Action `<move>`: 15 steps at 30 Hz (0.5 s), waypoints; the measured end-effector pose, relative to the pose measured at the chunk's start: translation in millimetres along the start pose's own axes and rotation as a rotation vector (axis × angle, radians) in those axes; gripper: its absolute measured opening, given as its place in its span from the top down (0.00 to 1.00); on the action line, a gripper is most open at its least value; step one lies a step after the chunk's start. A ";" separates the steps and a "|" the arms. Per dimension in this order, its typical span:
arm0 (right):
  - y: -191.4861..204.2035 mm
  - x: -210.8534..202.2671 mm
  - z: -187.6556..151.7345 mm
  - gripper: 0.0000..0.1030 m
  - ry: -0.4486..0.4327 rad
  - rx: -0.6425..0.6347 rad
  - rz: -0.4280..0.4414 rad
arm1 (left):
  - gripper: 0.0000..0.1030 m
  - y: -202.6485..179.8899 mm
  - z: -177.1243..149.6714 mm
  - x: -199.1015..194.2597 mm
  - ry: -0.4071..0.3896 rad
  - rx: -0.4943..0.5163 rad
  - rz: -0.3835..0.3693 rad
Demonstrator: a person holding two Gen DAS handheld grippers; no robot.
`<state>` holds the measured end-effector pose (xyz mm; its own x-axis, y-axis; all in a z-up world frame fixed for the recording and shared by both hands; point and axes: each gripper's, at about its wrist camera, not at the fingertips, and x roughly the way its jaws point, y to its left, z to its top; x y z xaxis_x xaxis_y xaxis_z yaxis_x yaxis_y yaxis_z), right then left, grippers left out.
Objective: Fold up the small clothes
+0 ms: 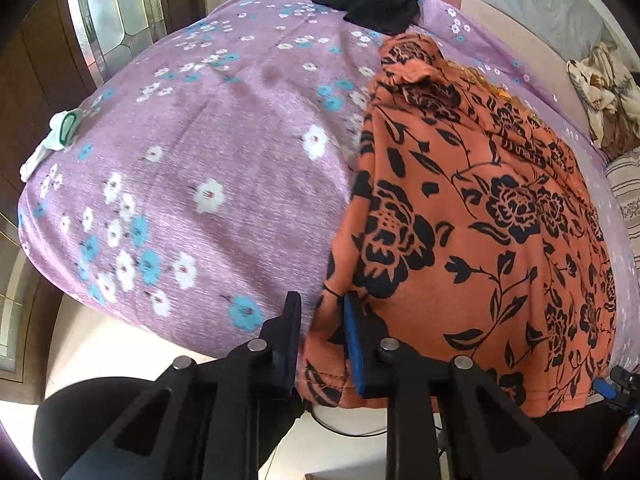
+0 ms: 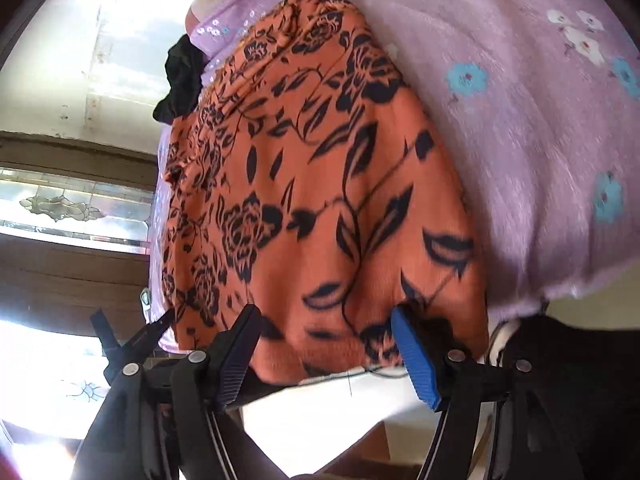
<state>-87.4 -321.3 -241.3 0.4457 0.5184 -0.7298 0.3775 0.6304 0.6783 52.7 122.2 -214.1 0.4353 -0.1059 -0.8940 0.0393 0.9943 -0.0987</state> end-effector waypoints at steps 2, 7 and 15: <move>-0.9 -11.2 -1.8 0.31 -0.022 0.000 -0.015 | 0.78 2.8 2.1 -3.2 0.008 0.002 -0.009; -8.9 -50.1 7.2 0.31 -0.170 0.009 -0.088 | 0.50 16.0 1.4 -2.6 0.070 -0.078 -0.060; -33.9 -41.9 24.6 0.31 -0.226 0.114 -0.053 | 0.52 3.6 -0.2 0.6 0.072 -0.031 -0.104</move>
<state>-98.9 -378.6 -231.5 0.5881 0.3364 -0.7355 0.4883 0.5773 0.6544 52.9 125.7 -215.1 0.3649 -0.2102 -0.9070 0.0528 0.9773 -0.2052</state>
